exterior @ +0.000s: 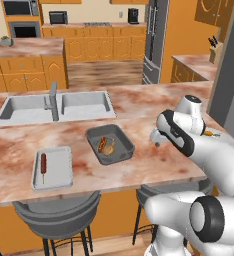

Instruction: Place one cooked food and one vegetable from the large plate to each tupperware container.

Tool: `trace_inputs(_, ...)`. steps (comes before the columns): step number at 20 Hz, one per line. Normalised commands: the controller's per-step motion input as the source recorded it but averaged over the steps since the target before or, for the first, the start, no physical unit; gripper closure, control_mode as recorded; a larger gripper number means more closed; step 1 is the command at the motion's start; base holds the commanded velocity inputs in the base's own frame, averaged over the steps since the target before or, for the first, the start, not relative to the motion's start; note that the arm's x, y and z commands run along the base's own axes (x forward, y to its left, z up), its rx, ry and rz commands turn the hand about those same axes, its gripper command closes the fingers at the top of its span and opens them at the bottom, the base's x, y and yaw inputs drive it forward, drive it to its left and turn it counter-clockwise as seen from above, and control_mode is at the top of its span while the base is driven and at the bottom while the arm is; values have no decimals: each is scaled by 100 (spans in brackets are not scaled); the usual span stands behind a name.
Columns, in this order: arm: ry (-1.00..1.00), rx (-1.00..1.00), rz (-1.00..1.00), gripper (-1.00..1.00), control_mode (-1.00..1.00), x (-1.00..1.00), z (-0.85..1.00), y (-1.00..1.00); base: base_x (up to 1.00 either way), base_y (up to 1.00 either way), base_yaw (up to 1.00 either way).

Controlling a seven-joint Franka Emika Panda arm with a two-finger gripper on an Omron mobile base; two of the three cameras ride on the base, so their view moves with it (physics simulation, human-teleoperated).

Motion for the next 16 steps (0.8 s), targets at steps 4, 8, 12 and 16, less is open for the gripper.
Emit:
trace_inputs(4,0,0,0,-100,100,0,0,0,100,-69,-12)
trace_inputs(8,0,0,0,-100,100,0,0,0,100,-44,-23)
trace_inputs(12,6,0,-6,-100,-100,49,-1,-21,50,-17,-10)
trace_inputs(16,7,-10,10,-100,-100,56,0,-78,0,0,0)
